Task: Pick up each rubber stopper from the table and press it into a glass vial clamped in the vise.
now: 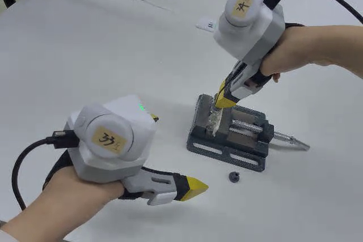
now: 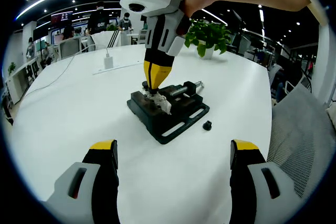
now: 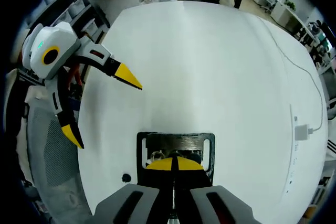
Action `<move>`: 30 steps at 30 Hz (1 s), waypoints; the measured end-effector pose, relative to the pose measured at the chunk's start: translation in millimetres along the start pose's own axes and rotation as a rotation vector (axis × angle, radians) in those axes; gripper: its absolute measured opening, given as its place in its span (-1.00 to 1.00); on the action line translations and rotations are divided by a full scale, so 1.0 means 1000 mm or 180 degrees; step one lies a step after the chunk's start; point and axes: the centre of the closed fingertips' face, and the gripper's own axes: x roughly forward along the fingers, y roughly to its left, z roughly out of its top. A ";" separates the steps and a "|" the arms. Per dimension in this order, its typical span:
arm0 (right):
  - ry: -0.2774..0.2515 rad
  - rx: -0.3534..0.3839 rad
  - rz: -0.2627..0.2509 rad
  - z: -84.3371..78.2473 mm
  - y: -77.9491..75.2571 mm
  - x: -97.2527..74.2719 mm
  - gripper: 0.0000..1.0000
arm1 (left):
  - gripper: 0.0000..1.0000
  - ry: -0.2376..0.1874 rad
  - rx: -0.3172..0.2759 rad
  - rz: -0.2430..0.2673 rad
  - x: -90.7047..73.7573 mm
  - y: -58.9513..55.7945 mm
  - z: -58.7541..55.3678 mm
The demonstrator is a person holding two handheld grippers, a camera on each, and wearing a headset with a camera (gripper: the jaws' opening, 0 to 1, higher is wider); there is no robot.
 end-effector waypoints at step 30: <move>-0.0159 0.0180 -0.0272 -0.004 0.004 -0.004 -1.00 | 0.73 -0.0027 0.0133 0.0210 -0.024 -0.009 0.017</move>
